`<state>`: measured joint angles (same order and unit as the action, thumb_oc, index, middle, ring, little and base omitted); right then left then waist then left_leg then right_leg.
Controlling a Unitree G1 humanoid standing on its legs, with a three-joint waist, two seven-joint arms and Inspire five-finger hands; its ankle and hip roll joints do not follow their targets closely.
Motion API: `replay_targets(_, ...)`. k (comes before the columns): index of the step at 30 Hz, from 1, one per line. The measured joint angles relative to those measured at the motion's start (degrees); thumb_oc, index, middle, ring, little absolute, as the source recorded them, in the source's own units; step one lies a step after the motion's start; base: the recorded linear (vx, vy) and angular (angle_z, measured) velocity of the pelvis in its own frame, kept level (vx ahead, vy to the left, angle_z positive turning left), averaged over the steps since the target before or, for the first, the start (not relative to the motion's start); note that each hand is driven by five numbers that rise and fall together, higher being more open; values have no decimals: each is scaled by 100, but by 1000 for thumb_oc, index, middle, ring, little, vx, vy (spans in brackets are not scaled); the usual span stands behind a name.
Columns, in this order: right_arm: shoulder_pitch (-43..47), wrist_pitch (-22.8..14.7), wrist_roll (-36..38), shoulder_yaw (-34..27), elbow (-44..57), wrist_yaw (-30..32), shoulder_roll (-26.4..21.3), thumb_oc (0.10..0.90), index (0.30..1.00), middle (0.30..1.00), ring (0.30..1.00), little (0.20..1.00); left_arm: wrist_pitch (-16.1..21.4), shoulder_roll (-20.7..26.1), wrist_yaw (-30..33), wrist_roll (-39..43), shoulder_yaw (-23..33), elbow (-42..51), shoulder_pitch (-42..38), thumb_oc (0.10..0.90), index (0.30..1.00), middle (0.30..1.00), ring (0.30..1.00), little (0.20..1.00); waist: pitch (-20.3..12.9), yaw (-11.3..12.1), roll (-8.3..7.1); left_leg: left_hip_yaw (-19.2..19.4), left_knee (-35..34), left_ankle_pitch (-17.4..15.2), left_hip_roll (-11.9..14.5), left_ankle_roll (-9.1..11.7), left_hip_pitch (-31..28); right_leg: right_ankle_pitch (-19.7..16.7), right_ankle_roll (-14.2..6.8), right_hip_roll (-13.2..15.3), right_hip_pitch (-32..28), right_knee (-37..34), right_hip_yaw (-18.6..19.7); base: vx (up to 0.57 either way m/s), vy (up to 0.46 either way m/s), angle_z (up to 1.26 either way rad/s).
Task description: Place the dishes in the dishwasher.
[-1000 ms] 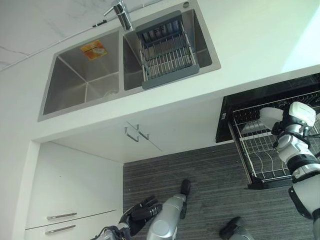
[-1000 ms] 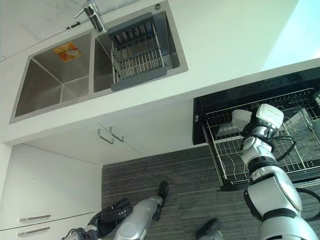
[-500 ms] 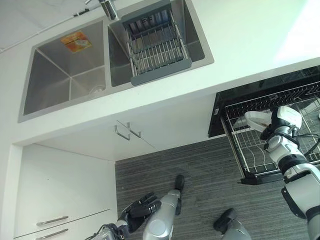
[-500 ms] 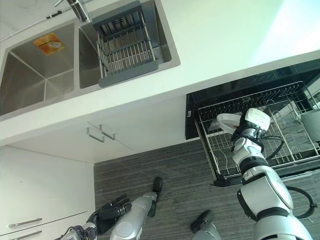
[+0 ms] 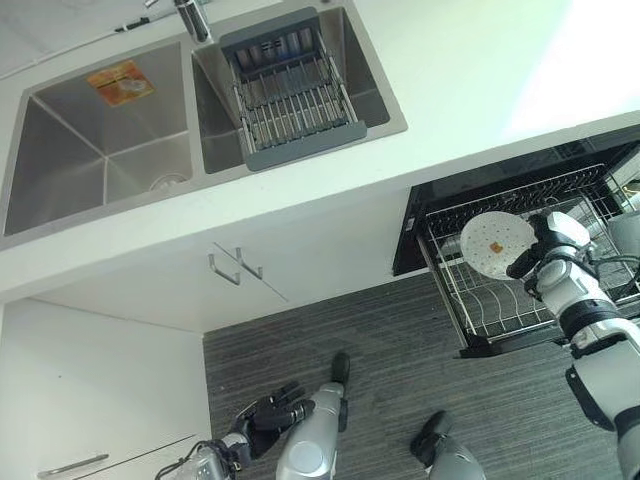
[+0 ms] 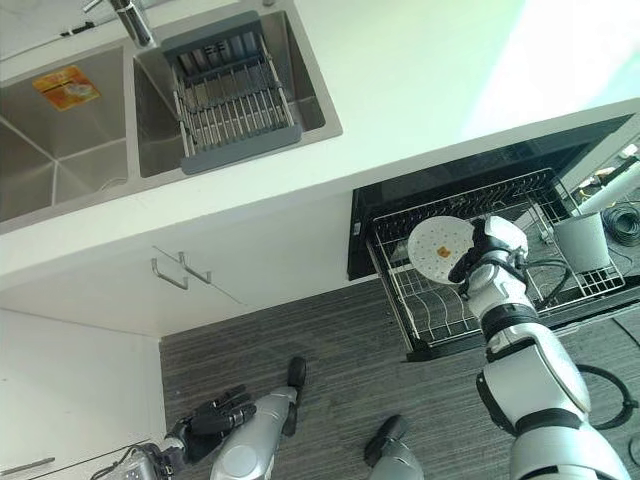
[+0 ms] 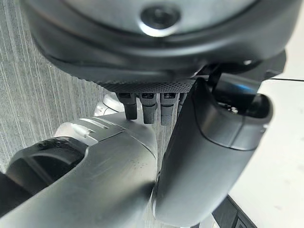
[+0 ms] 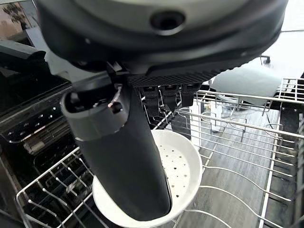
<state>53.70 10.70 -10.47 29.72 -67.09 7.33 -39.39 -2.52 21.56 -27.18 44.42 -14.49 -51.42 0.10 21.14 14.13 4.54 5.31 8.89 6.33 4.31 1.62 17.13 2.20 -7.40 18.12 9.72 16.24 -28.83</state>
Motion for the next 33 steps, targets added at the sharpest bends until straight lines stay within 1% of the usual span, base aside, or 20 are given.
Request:
replay_targets(2, 39, -71, 90, 12, 166, -346, -100, 800, 900, 900, 900, 900, -17, 71, 32, -11, 10, 14, 3, 800, 900, 900, 900, 900, -4, -9, -92, 51, 13, -10, 30, 2, -32, -39, 3, -40, -26, -68, 44, -8, -14, -16)
replay_targets(4, 67, -217, 169, 25, 420, -636, -232, 800, 900, 900, 900, 900, -86, 181, 43, -29, 33, 24, -28, 800, 900, 900, 900, 900, -5, -35, -227, 73, 23, -16, 66, 9, -32, -108, 48, -91, -37, -143, 75, -22, -12, -10)
replay_targets(5, 96, -289, 174, 25, 464, -714, -305, 800, 900, 900, 900, 900, -134, 224, 45, -36, 33, 23, -63, 800, 900, 900, 900, 900, -5, -65, -260, 73, 31, -18, 72, 8, -32, -136, 59, -103, -51, -170, 78, -21, -10, -3)
replay_targets(6, 100, -281, 239, 34, 633, -821, -401, 800, 900, 900, 900, 900, -136, 232, 47, -35, 78, 44, -60, 800, 900, 900, 900, 900, 3, -107, -275, 78, 39, -21, 76, 6, -31, -169, 57, -121, -72, -204, 96, -5, -6, -6)
replay_targets(9, 99, -321, 510, 46, 1185, -913, -631, 800, 900, 900, 900, 900, -215, 236, 84, -45, 178, 47, -76, 800, 900, 900, 900, 900, 28, -158, -356, 163, 108, -71, 106, -13, -46, -250, 57, -154, -96, -291, 157, 9, -11, -14)
replay_targets(11, 38, -288, 953, -32, 1640, -967, -769, 800, 900, 900, 900, 900, -253, 265, 131, -88, 369, 65, -33, 800, 900, 900, 900, 900, 60, -226, -449, 203, 210, -162, 159, -6, -55, -314, 70, -223, -173, -408, 181, 38, -19, -12)
replay_targets(12, -3, -280, 1120, -199, 1863, -977, -789, 800, 900, 900, 900, 900, -256, 291, 191, -92, 421, 68, -12, 800, 900, 900, 900, 900, 97, -308, -518, 205, 230, -196, 167, 13, -102, -322, 58, -235, -241, -448, 181, 48, -19, -9)
replay_targets(13, -149, -287, 1219, -421, 2104, -977, -848, 800, 900, 900, 900, 900, -259, 298, 199, -95, 478, 88, 16, 800, 900, 900, 900, 900, 100, -323, -579, 227, 253, -247, 176, 35, -136, -293, 15, -243, -270, -486, 206, 56, -25, -8)
replay_targets(16, -699, -266, 1409, -989, 2686, -976, -1179, 800, 900, 900, 900, 900, -250, 320, 215, -209, 681, 175, 158, 800, 900, 900, 900, 900, 103, -365, -724, 299, 458, -411, 223, 32, -151, -298, 6, -267, -329, -531, 290, 86, -36, -19)
replay_targets(17, -1879, -174, 1738, -2072, 3757, -979, -1340, 800, 900, 900, 900, 900, -253, 331, 260, -261, 929, 240, 422, 800, 900, 900, 900, 900, 110, -519, -905, 397, 644, -563, 288, 9, -230, -308, -16, -317, -389, -552, 417, 131, -20, -48)
replay_targets(18, -2403, -134, 1867, -2445, 4001, -891, -1348, 800, 900, 900, 900, 900, -248, 350, 278, -262, 1072, 204, 555, 800, 900, 900, 900, 900, 93, -716, -953, 485, 818, -735, 366, 26, -305, -347, 18, -379, -513, -622, 505, 96, 0, -52)
replay_targets(19, -2829, -53, 1972, -2828, 4181, -780, -1345, 800, 900, 900, 900, 900, -240, 328, 277, -308, 1165, 192, 558, 800, 900, 900, 900, 900, 90, -786, -953, 548, 886, -829, 396, 50, -338, -330, -2, -388, -529, -620, 581, 72, 5, -47)
replay_targets(20, -3111, 5, 2001, -3078, 4270, -678, -1345, 800, 900, 900, 900, 900, -234, 289, 279, -309, 1258, 188, 577, 800, 900, 900, 900, 900, 90, -844, -951, 591, 922, -871, 429, 43, -334, -331, -3, -399, -509, -612, 658, 35, 6, -37)
replay_targets(22, -3658, 283, 2019, -3489, 4325, -410, -1317, 800, 900, 900, 900, 900, -234, 277, 316, -427, 1258, 158, 592, 800, 900, 900, 900, 900, 77, -1059, -928, 718, 1010, -912, 473, 33, -343, -367, 2, -423, -452, -619, 798, 38, 10, -32)
replay_targets(24, -4474, 349, 1996, -4054, 4628, -201, -1091, 800, 900, 900, 900, 900, -231, 231, 333, -455, 1358, 151, 644, 800, 900, 900, 900, 900, 55, -1145, -885, 758, 1041, -951, 494, 40, -346, -366, 2, -431, -425, -614, 849, 18, 5, -19)
replay_targets(26, -4745, 501, 1995, -4094, 4602, -115, -963, 800, 900, 900, 900, 900, -210, 175, 395, -455, 1418, 146, 749, 800, 900, 900, 900, 900, 44, -1289, -863, 850, 1083, -998, 533, 43, -366, -373, 3, -447, -393, -616, 946, 12, -1, -26)
replay_targets(27, -4831, 668, 1997, -4091, 4539, -100, -874, 800, 900, 900, 900, 900, -210, 168, 428, -461, 1407, 109, 758, 800, 900, 900, 900, 900, 25, -1402, -824, 905, 1082, -1017, 551, 54, -405, -385, 4, -459, -390, -622, 1019, 23, -4, -30)
replay_targets(29, -4913, 833, 1997, -4080, 4515, -63, -784, 800, 900, 900, 900, 900, -209, 115, 432, -461, 1395, 30, 747, 800, 900, 900, 900, 900, -34, -1479, -713, 1001, 1078, -1047, 591, 71, -439, -384, 7, -477, -358, -620, 1107, 36, -5, -25)
replay_targets(30, -4911, 839, 1993, -4060, 4447, -55, -757, 800, 900, 900, 900, 900, -215, 66, 445, -465, 1393, 5, 742, 800, 900, 900, 900, 900, -74, -1541, -640, 1013, 1077, -1092, 596, 102, -428, -383, 5, -477, -333, -611, 1119, 47, -8, -13)
replay_targets(33, -4918, 966, 1982, -3886, 4111, -120, -664, 800, 900, 900, 900, 900, -235, -6, 451, -474, 1331, 4, 754, 800, 900, 900, 900, 900, -177, -1525, -483, 1020, 1078, -1086, 613, 112, -439, -368, 1, -485, -322, -584, 1135, 56, -11, -2)
